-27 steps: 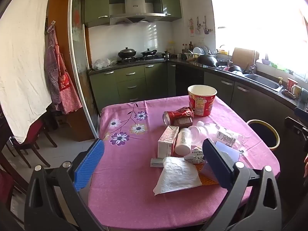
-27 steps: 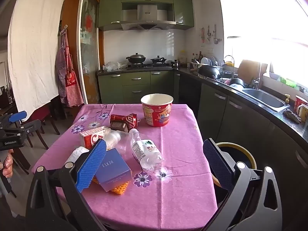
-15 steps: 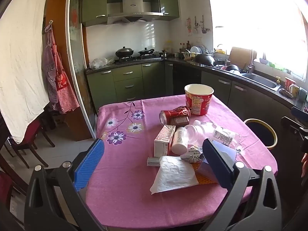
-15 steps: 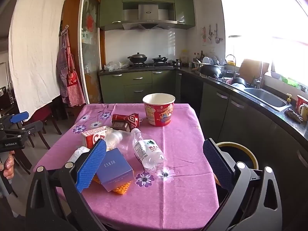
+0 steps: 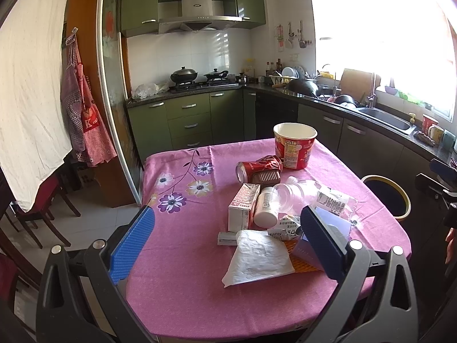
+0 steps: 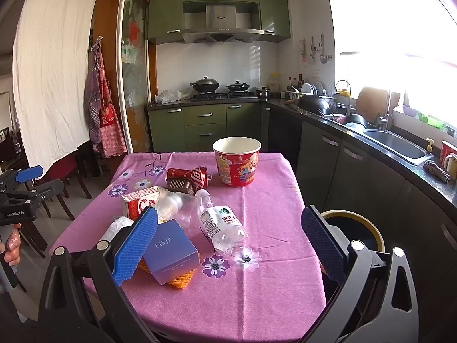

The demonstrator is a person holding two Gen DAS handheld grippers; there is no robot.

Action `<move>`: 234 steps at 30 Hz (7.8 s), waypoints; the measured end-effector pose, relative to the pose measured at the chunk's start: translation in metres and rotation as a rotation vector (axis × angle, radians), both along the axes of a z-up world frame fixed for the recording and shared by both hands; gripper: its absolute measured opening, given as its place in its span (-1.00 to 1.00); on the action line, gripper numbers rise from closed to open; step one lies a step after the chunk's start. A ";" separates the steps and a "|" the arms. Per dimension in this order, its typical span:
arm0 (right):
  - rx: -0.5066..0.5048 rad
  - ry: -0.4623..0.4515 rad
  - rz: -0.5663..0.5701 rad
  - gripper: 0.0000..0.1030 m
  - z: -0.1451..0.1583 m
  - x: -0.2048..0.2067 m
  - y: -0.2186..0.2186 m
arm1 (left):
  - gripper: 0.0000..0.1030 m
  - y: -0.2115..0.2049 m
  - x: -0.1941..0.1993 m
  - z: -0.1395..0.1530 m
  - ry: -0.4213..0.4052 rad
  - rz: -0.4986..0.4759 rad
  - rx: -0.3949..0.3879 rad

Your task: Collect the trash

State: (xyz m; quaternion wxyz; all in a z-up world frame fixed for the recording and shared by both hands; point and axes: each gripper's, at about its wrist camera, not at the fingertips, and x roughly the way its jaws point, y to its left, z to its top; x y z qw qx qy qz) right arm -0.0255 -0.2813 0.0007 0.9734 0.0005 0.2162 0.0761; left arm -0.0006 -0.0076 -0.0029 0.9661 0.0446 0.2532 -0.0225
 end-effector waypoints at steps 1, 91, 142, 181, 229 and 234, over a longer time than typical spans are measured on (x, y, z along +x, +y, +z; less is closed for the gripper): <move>0.000 0.001 0.001 0.93 0.000 0.000 0.000 | 0.89 -0.001 0.000 -0.001 0.001 0.001 0.000; 0.004 0.527 0.069 0.91 0.024 0.331 -0.015 | 0.89 0.030 0.265 -0.020 0.189 -0.045 -0.094; 0.432 1.008 -0.604 -0.91 -0.212 0.300 -0.368 | 0.89 -0.011 0.294 -0.067 0.295 -0.177 -0.099; 0.333 0.933 -0.404 -0.18 -0.207 0.307 -0.304 | 0.54 -0.022 0.258 -0.106 0.826 -0.232 0.095; 0.400 0.666 -0.403 -0.18 -0.120 0.155 -0.350 | -0.31 -0.406 0.240 -0.085 0.790 -0.894 0.228; 0.404 0.664 -0.418 -0.11 -0.117 0.136 -0.360 | -0.30 -0.464 0.249 -0.127 0.826 -0.892 0.252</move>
